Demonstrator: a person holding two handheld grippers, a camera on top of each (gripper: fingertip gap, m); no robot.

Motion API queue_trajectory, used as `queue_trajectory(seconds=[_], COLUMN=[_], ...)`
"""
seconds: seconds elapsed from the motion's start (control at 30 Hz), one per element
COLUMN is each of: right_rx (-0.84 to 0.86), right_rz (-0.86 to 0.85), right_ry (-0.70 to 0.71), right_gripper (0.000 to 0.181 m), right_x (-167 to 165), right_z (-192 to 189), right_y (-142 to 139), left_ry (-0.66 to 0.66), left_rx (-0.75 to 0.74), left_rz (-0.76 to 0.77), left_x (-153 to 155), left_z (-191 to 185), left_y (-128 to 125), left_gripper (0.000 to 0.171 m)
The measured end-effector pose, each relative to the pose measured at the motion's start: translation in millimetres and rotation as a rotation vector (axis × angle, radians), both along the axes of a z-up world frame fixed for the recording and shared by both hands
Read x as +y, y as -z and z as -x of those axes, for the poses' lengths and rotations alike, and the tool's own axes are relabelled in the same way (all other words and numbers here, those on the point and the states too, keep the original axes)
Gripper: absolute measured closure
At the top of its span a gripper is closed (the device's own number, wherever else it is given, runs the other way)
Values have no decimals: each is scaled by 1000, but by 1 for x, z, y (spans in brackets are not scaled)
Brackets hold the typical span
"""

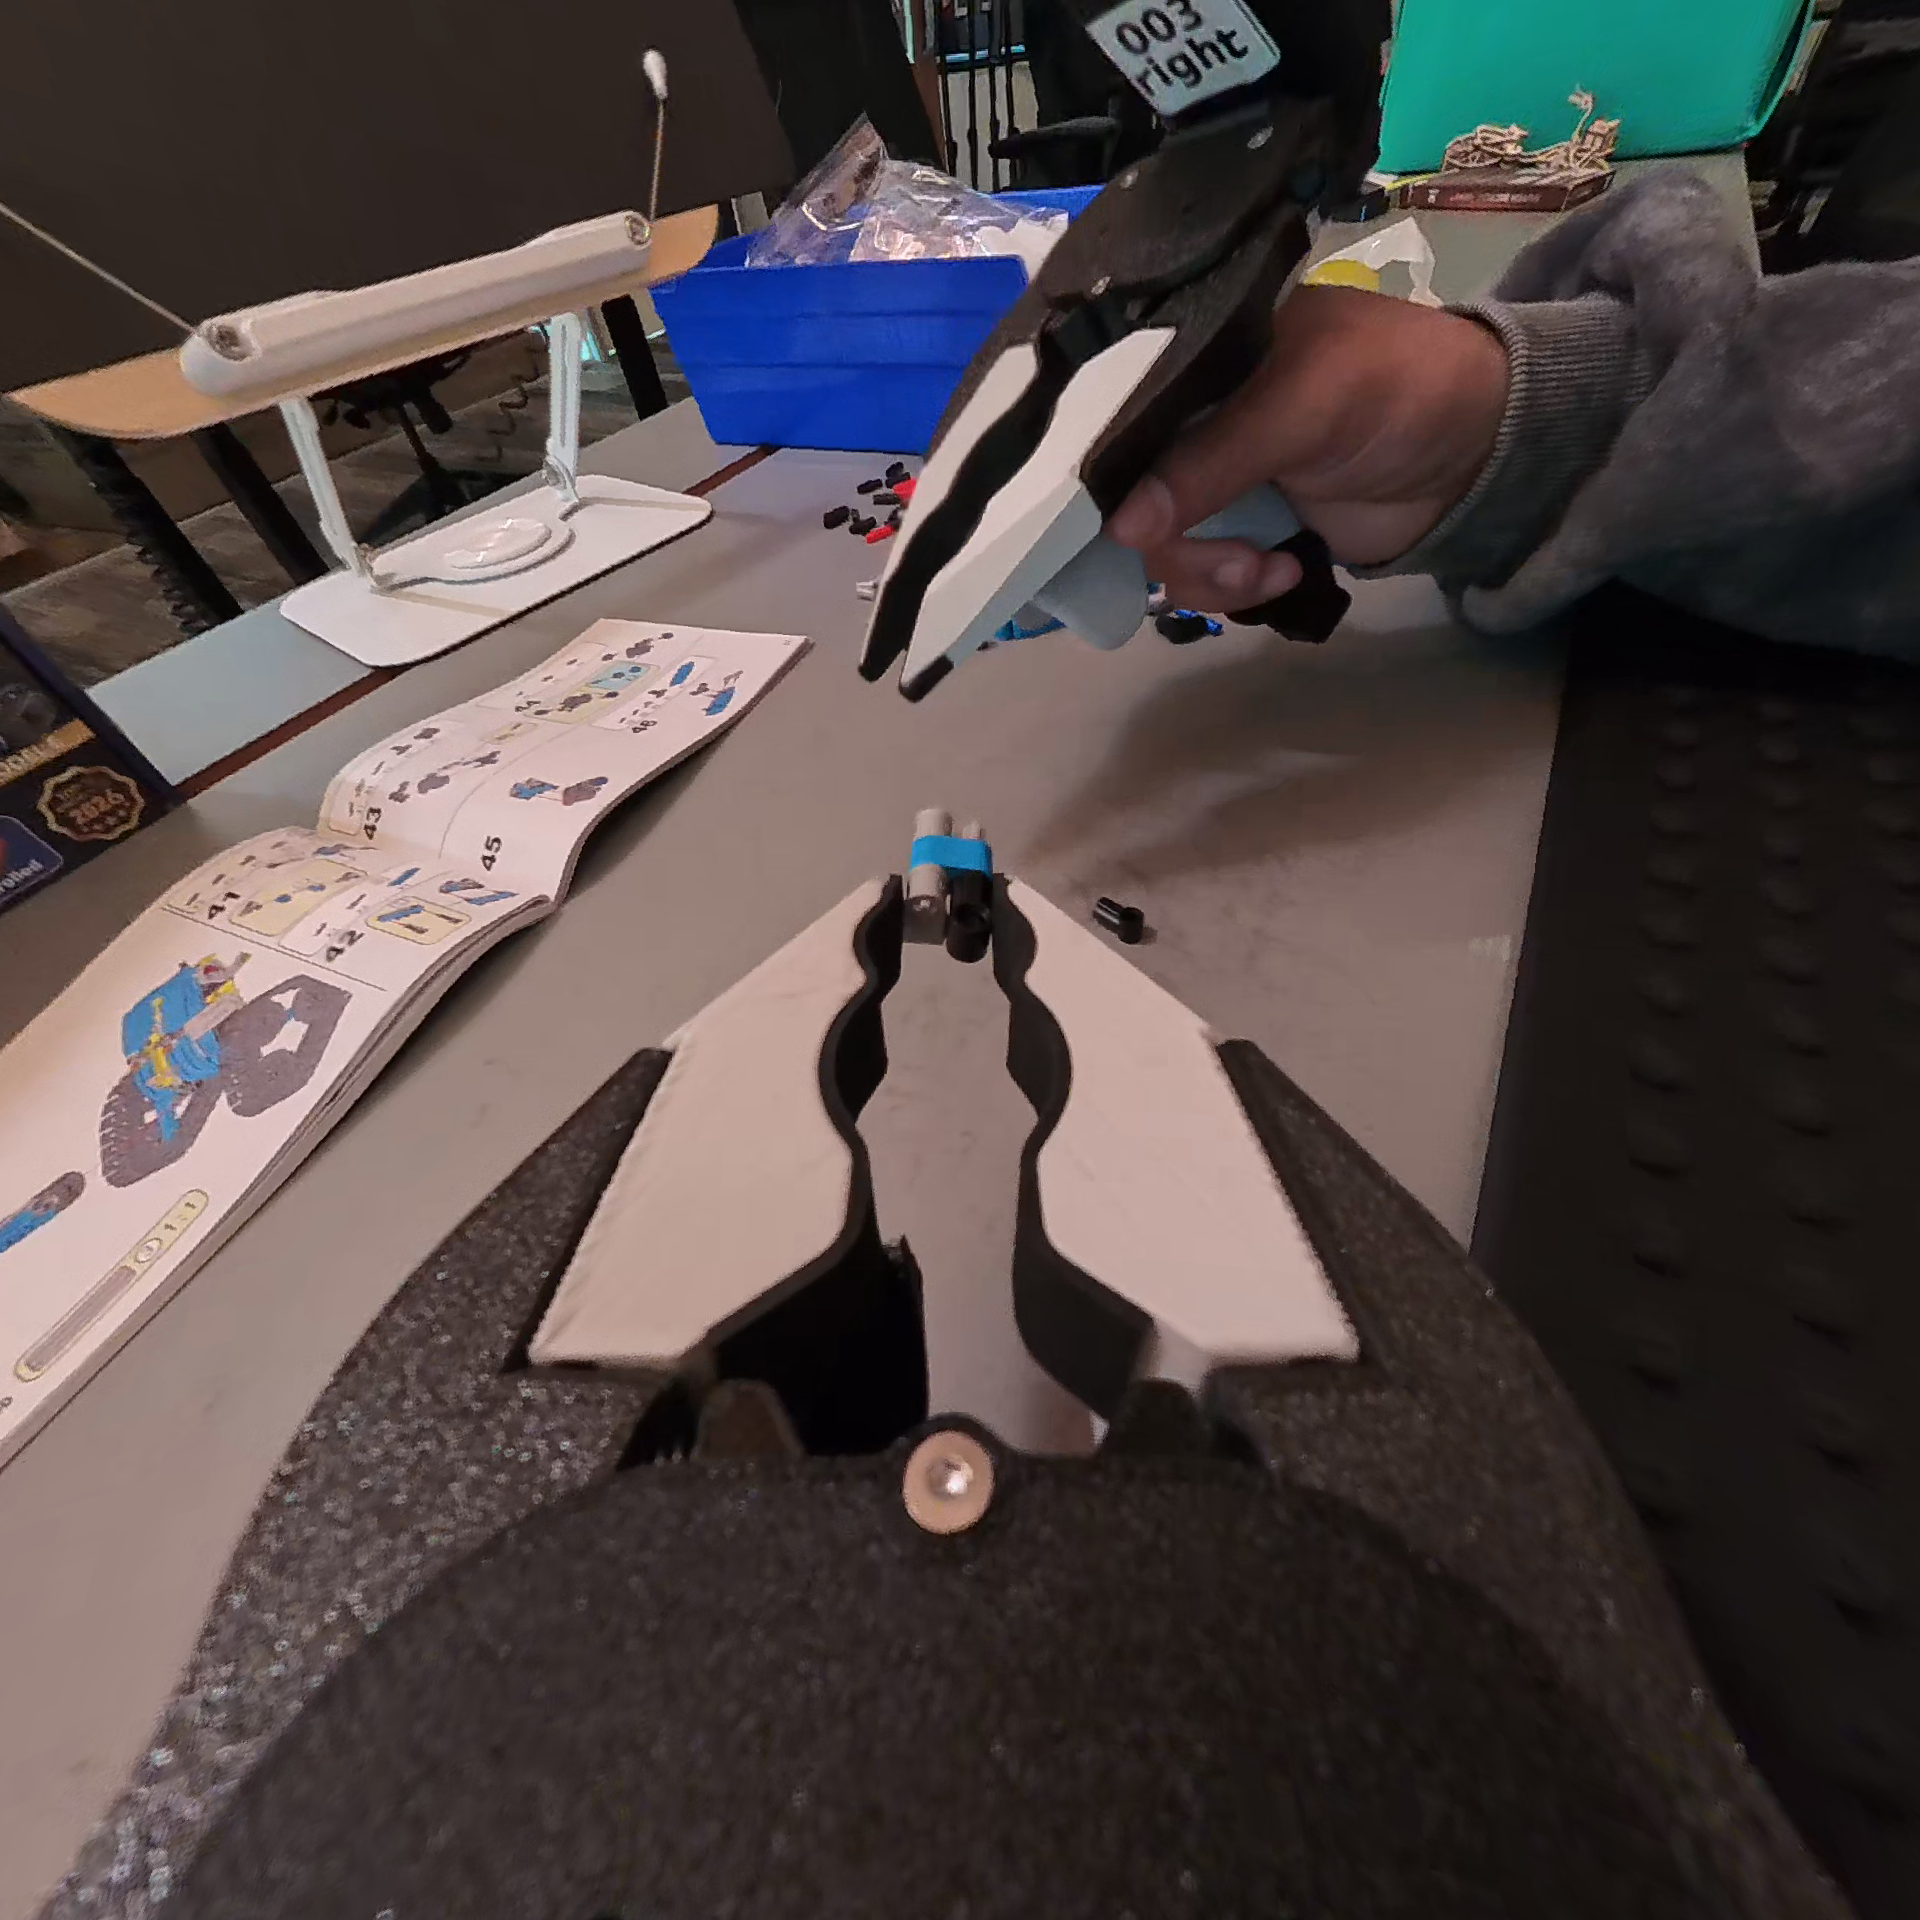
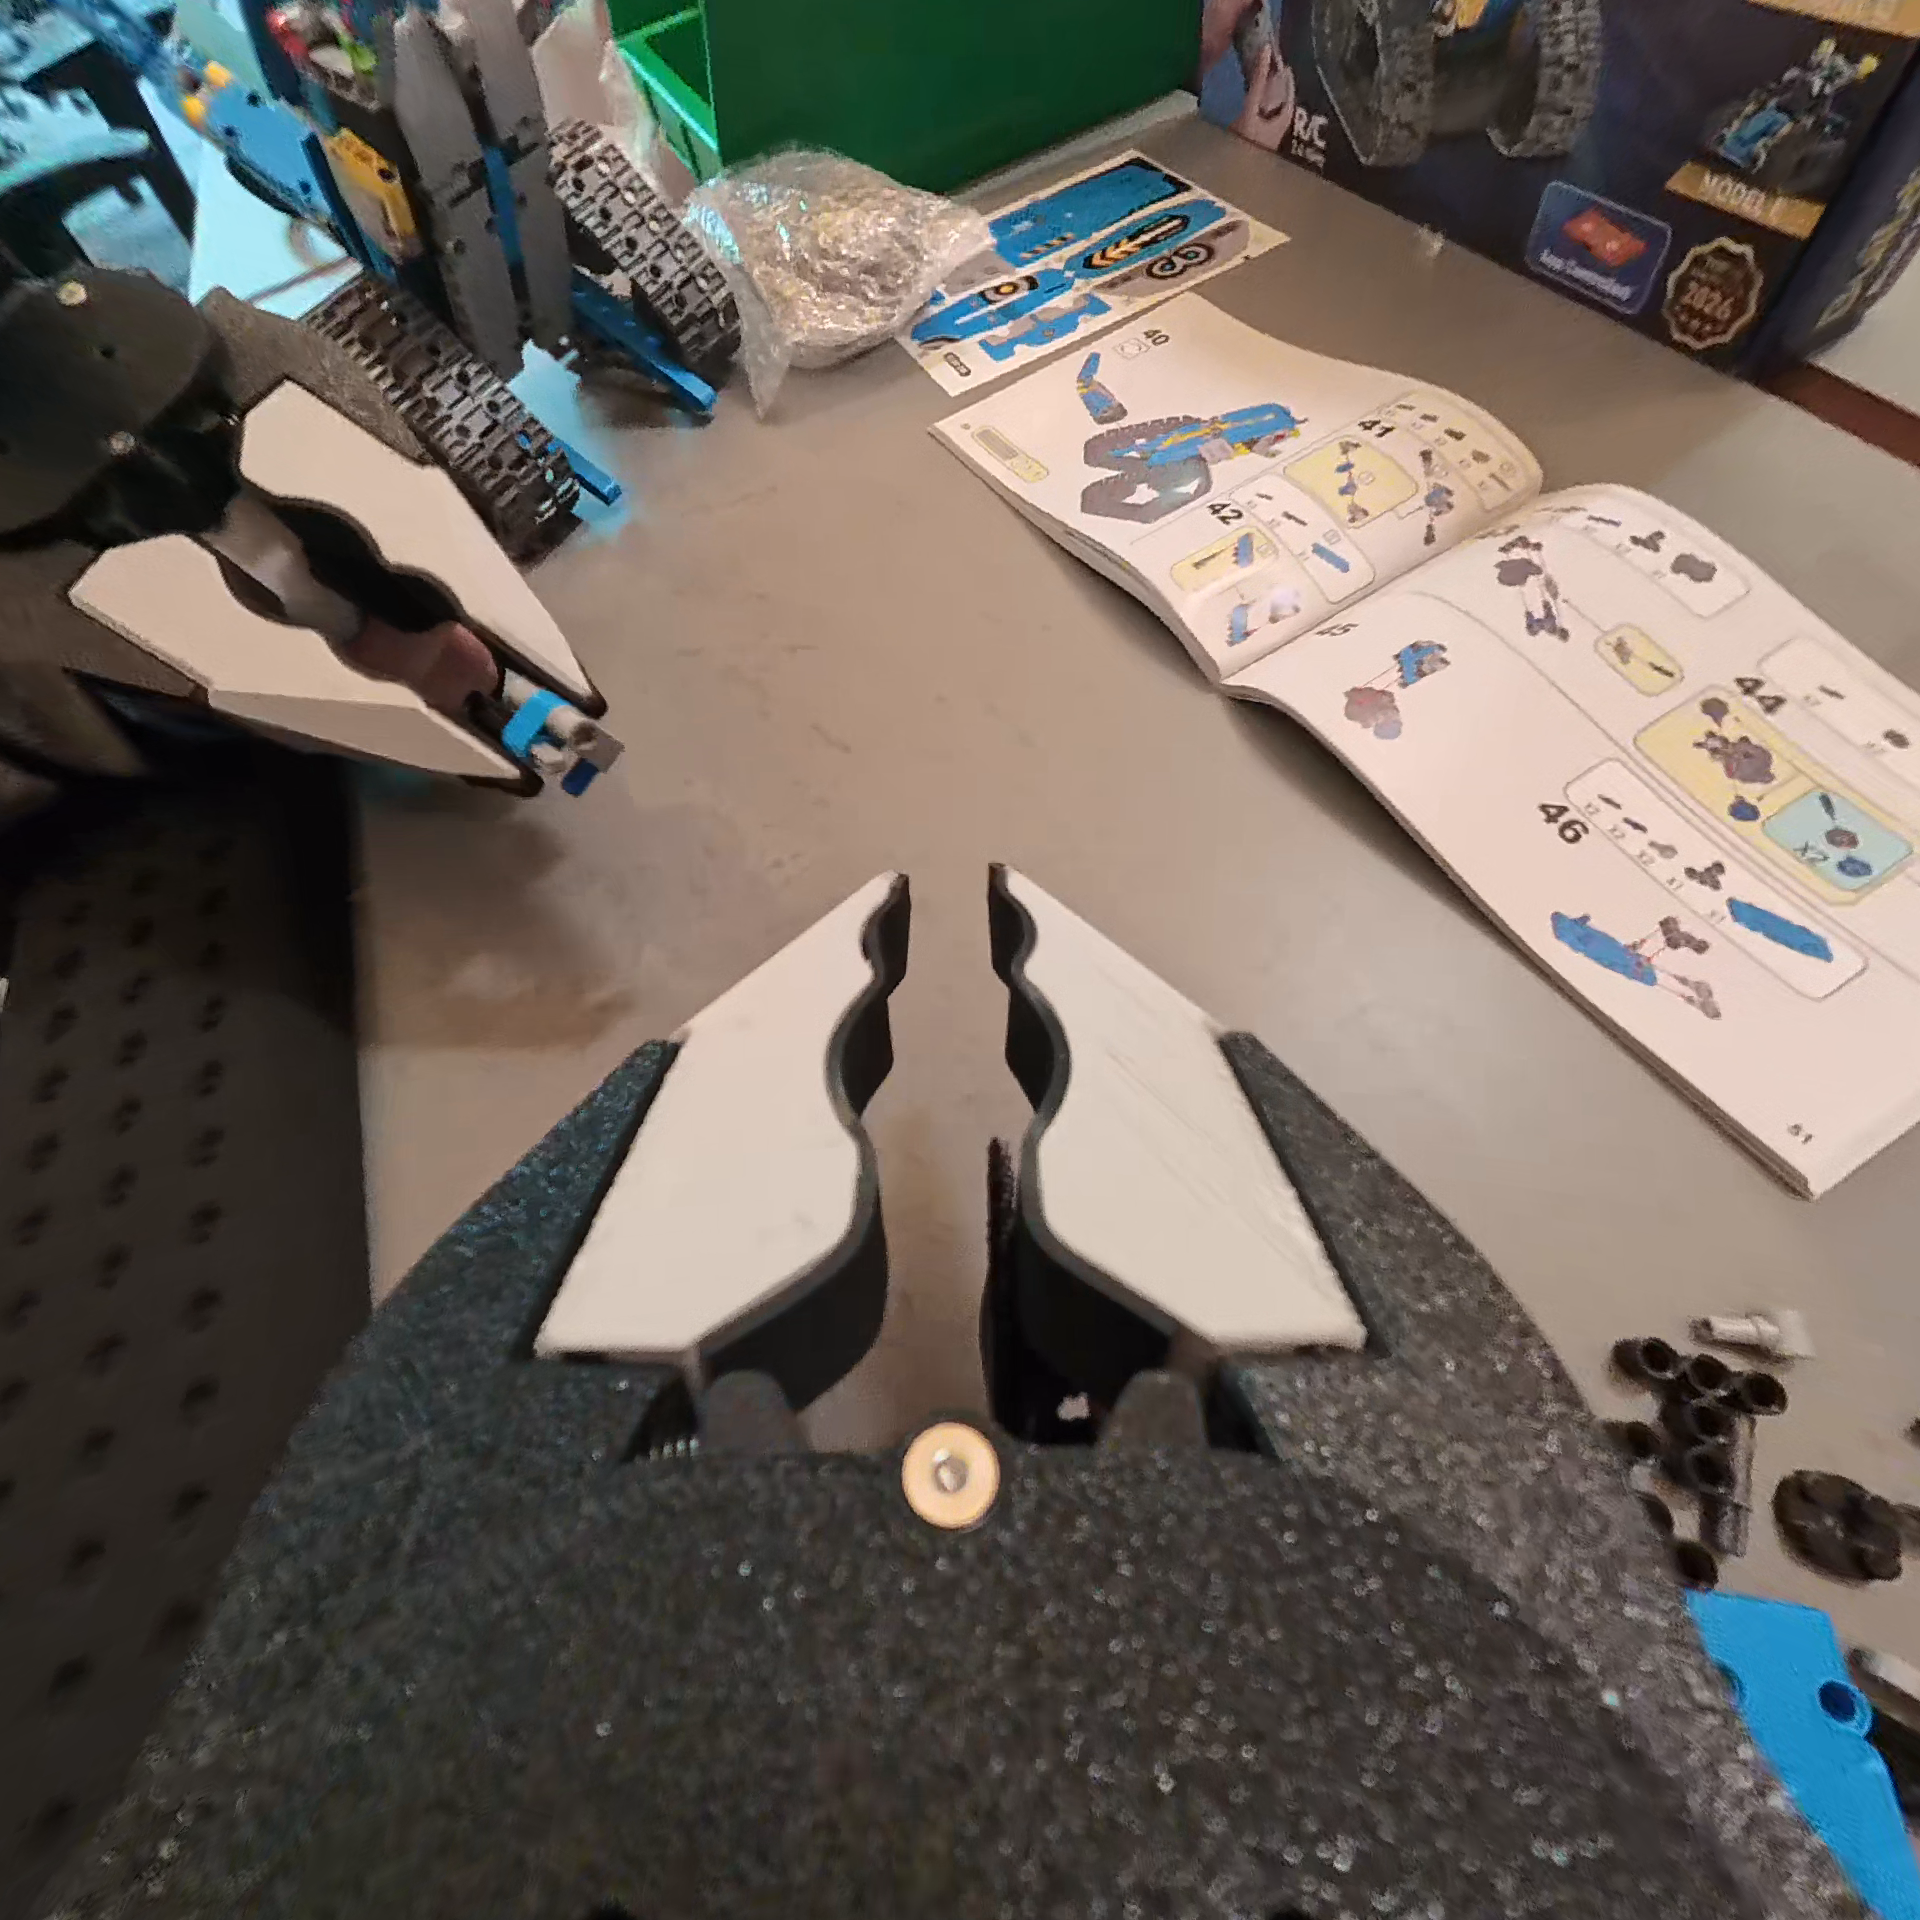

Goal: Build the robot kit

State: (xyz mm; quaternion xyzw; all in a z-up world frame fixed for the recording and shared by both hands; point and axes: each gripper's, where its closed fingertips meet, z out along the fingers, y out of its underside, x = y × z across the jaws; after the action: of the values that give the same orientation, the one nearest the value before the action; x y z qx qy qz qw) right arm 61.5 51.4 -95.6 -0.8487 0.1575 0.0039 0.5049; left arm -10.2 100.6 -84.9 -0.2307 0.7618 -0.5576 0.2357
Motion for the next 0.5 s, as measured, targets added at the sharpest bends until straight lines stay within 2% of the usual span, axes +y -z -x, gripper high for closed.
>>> queue_trajectory(seconds=[0.1,0.27,0.5], right_rx=[24,37,-24], right_rz=[-28,-139,-87], right_ry=[63,158,161], right_gripper=[166,161,162], right_x=[-5,-14,-18], right_z=[-12,-29,-31], right_y=[-2,-21,-17], left_ry=[-5,-11,-34], left_rx=[15,21,73], left_rz=[13,-12,13], left_x=[2,3,9], left_z=[-1,1,-4], left_y=[0,4,6], left_gripper=[155,155,155])
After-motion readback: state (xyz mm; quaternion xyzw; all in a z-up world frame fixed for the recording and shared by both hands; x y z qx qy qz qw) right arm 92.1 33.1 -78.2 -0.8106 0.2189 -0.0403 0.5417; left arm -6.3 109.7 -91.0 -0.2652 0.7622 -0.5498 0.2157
